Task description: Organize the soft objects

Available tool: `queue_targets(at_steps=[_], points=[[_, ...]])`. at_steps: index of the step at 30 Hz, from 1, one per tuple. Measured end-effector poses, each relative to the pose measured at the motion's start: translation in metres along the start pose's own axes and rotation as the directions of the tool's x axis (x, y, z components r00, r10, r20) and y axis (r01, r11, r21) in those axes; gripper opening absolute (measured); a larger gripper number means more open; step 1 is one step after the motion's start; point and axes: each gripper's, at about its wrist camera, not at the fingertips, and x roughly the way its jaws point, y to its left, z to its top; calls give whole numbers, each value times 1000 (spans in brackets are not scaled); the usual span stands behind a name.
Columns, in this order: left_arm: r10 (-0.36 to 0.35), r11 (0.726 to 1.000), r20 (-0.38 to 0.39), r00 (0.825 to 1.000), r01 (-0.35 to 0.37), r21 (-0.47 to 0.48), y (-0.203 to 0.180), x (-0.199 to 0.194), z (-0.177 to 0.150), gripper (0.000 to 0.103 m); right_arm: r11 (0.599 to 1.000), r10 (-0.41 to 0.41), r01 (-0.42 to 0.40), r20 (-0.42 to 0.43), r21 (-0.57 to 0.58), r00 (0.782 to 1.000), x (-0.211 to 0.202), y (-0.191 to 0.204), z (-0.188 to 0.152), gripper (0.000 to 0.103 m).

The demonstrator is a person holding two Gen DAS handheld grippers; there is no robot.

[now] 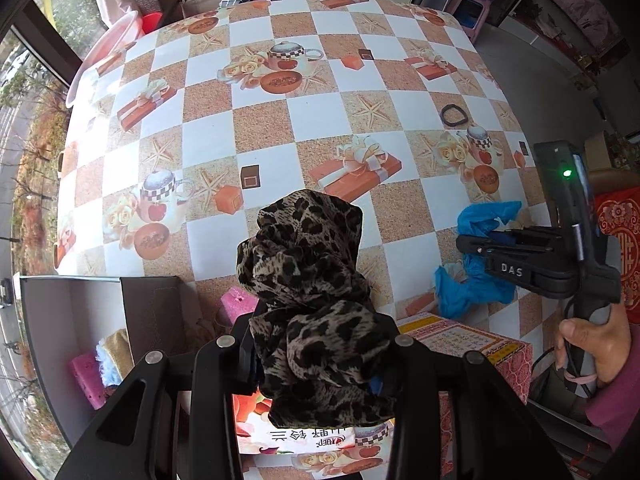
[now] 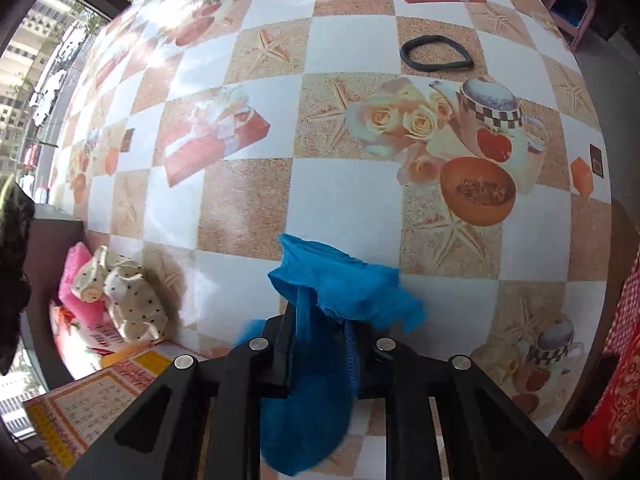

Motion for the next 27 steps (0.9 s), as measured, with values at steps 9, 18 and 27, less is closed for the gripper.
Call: queue_targets(at_steps=[9, 18, 27], points=[[7, 1000, 61, 998, -6, -5, 11, -34, -23, 41, 993, 116, -119, 140, 11, 983, -77, 17, -12, 20], [-2, 1000, 125, 992, 0, 14, 19, -65, -49, 41, 986, 160, -148, 224, -72, 961, -146, 63, -28, 20], [-39, 999, 145, 989, 38, 8, 32, -81, -78, 41, 981, 182, -159, 241, -112, 953, -178, 101, -58, 20]])
